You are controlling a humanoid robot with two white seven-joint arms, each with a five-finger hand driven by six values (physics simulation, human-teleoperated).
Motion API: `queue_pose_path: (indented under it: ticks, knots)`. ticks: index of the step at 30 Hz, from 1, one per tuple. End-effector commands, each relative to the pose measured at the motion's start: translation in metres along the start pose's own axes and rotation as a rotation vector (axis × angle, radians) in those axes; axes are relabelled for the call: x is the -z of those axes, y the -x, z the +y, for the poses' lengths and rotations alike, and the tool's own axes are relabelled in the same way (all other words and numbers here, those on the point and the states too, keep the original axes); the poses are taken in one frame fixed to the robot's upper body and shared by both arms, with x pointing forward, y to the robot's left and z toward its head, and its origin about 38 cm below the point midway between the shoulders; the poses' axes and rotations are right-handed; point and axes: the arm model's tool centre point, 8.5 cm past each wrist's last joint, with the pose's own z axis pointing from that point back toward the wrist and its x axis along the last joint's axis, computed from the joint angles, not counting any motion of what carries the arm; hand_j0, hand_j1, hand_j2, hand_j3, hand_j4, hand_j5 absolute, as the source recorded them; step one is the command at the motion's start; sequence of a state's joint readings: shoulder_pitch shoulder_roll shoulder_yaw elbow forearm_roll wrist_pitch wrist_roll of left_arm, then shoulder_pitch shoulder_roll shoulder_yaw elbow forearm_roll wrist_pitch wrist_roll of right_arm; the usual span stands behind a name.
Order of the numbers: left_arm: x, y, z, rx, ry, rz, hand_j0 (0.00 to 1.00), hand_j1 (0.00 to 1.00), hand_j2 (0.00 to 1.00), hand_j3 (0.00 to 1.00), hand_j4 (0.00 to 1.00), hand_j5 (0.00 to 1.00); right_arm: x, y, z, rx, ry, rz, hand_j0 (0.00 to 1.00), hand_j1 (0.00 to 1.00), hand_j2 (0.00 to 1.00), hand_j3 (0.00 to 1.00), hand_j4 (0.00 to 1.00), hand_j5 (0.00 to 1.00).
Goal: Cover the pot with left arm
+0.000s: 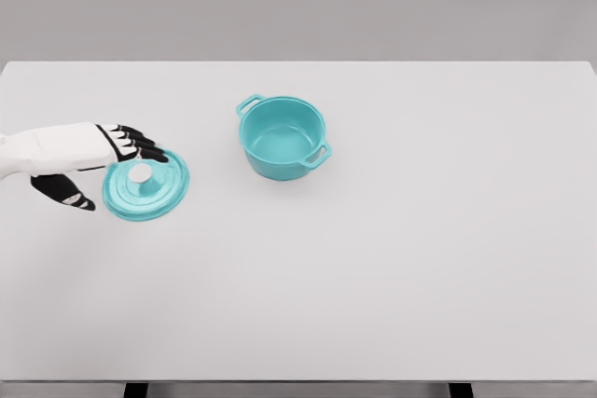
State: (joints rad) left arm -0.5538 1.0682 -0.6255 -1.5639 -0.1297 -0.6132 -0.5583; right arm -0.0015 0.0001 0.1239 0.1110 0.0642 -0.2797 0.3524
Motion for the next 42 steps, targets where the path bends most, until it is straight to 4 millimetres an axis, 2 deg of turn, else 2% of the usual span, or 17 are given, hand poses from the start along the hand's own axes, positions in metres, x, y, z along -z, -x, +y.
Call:
queue_pose_path:
  ticks: [1,2,3,5,6,8,12,16,18,21,27,42]
  knots:
    - [-0.001,0.004,-0.001,-0.015,-0.002,0.010,1.00,1.00,1.00,1.00,1.00,1.00,0.000,0.000,0.000,0.000,-0.001,0.002,1.00,1.00,1.00,1.00,1.00,1.00]
    - [0.000,0.004,-0.001,-0.016,-0.006,0.008,1.00,1.00,1.00,1.00,1.00,1.00,0.000,0.001,0.000,0.002,-0.001,0.002,1.00,1.00,1.00,1.00,1.00,1.00]
    - [-0.003,0.012,0.001,-0.021,-0.010,0.033,1.00,1.00,1.00,1.00,1.00,1.00,0.000,0.001,0.000,-0.002,-0.001,0.001,1.00,1.00,1.00,1.00,1.00,1.00]
    - [0.018,0.022,0.013,-0.019,-0.058,0.034,1.00,1.00,1.00,1.00,1.00,1.00,0.000,0.000,0.000,-0.001,0.000,0.000,1.00,1.00,1.00,1.00,1.00,1.00]
    - [0.034,0.019,0.007,-0.025,-0.033,0.009,1.00,1.00,1.00,1.00,1.00,1.00,0.000,0.001,0.000,0.001,0.000,0.001,1.00,1.00,1.00,1.00,1.00,1.00]
    - [0.045,0.030,-0.005,-0.054,-0.004,0.027,1.00,1.00,1.00,1.00,1.00,1.00,0.000,0.001,0.000,0.003,0.000,0.000,1.00,1.00,1.00,1.00,1.00,1.00]
    - [0.039,0.049,0.002,-0.082,-0.026,0.078,1.00,1.00,1.00,1.00,1.00,1.00,0.000,0.000,0.000,0.002,0.000,-0.001,1.00,1.00,1.00,1.00,1.00,1.00]
    - [0.048,0.054,-0.006,-0.110,-0.015,0.085,1.00,1.00,1.00,1.00,1.00,1.00,0.000,0.000,0.000,0.000,0.000,-0.002,1.00,1.00,1.00,1.00,1.00,1.00]
    - [0.067,0.050,-0.015,-0.126,0.000,0.059,1.00,1.00,1.00,1.00,1.00,1.00,0.000,0.000,0.000,0.001,0.000,0.000,1.00,1.00,1.00,1.00,1.00,1.00]
    - [0.078,0.047,-0.024,-0.139,0.019,0.042,1.00,1.00,1.00,1.00,1.00,1.00,0.000,0.000,0.000,0.002,0.000,-0.002,1.00,1.00,1.00,1.00,1.00,1.00]
    - [0.072,0.057,-0.033,-0.159,0.042,0.077,1.00,1.00,1.00,1.00,1.00,1.00,0.000,0.000,0.000,0.002,0.000,-0.002,1.00,1.00,1.00,1.00,1.00,1.00]
    - [0.072,0.058,-0.028,-0.147,0.037,0.081,1.00,1.00,1.00,1.00,1.00,1.00,0.000,0.000,0.000,0.002,0.000,-0.001,1.00,1.00,1.00,1.00,1.00,1.00]
